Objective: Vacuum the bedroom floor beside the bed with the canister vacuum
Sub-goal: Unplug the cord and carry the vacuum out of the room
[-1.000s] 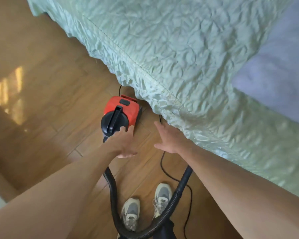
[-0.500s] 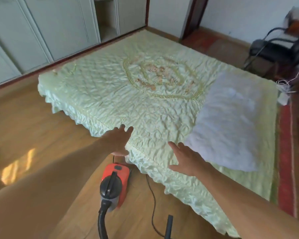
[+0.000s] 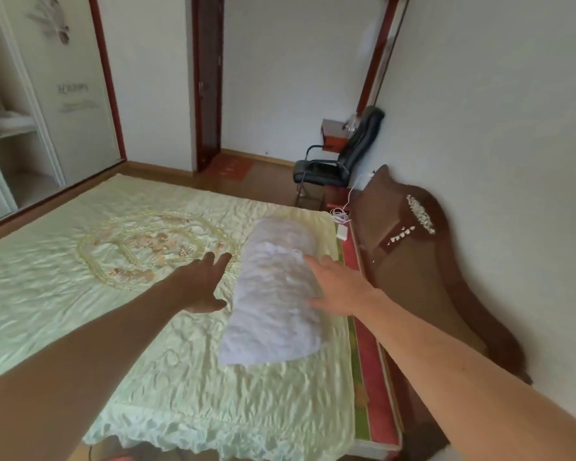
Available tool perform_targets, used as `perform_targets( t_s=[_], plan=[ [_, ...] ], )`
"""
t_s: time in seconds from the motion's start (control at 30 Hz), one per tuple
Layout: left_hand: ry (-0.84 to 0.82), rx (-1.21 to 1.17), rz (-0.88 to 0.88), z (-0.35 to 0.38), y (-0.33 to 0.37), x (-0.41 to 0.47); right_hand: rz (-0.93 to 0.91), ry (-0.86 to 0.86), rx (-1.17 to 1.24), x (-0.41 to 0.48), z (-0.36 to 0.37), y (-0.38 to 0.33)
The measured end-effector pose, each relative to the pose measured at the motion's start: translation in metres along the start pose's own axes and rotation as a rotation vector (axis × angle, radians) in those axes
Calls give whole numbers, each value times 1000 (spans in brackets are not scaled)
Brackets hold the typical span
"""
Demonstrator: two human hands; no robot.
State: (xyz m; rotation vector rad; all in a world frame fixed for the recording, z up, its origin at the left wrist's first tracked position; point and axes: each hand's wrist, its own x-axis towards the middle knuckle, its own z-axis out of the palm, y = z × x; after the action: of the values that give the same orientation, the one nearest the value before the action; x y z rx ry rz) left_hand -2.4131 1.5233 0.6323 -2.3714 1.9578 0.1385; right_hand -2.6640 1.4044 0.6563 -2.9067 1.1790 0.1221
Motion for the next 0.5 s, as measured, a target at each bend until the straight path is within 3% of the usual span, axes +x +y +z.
perform_targets(
  t_s=[0.5],
  plan=[
    [67, -41, 472, -78, 294, 38, 403, 25, -40, -218, -40, 188]
  ],
)
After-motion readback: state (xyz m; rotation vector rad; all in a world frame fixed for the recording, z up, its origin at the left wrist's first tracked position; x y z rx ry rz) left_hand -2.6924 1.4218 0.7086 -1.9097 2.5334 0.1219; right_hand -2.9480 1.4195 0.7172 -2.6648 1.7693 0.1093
